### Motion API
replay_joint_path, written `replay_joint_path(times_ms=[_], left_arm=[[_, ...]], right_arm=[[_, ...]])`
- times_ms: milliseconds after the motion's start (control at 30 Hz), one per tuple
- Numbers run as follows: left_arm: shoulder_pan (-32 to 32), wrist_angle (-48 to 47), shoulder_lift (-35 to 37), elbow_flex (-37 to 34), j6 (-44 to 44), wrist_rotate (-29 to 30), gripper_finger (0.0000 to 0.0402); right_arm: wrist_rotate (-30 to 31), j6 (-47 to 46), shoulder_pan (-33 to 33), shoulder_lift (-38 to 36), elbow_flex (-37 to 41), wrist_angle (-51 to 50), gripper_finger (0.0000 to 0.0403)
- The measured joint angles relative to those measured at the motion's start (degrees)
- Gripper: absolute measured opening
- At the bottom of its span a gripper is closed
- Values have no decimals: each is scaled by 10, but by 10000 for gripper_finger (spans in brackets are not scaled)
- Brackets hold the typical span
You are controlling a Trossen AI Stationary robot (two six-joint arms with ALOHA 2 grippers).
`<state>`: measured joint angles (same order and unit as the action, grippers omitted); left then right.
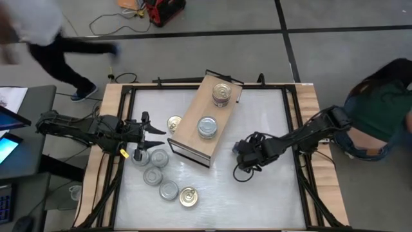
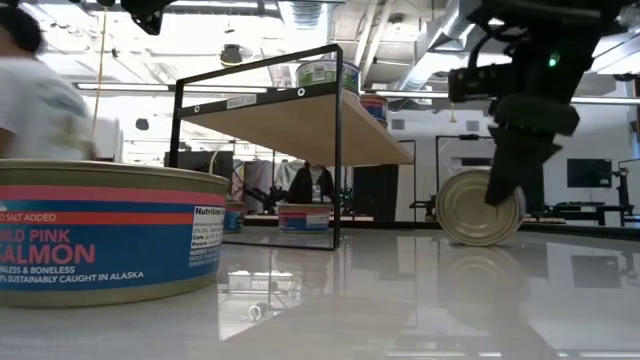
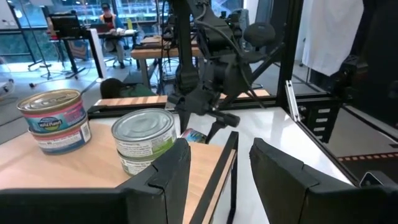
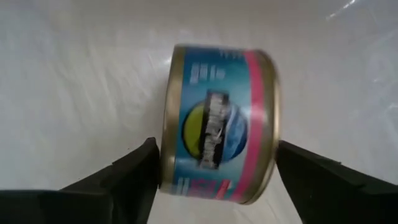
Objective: Stack canned seafood by type on shelf
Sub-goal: Stack the blue tuna can on top of the other blue tuna can
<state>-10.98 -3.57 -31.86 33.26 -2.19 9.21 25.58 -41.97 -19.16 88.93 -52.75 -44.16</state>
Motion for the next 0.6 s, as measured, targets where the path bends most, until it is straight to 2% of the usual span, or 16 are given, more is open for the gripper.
replay_joint_path(times_ms=[133,300,433,533,600], left_arm=[[0,0,0,0,-1,0,160],[0,0,0,0,-1,-10,160],[0,-4,0,0,-1,-17,160],[0,-8,0,0,-1,-17,160],[0,-9,0,0,0,-17,160]], right_arm=[[1,21,-4,11,0,7,295],[24,56,-12,14,1,26,215],[30,72,-19,7,2,16,215],[43,66,-19,-15,-12,-56,215],[83,60,-19,-33,-38,-119,215]])
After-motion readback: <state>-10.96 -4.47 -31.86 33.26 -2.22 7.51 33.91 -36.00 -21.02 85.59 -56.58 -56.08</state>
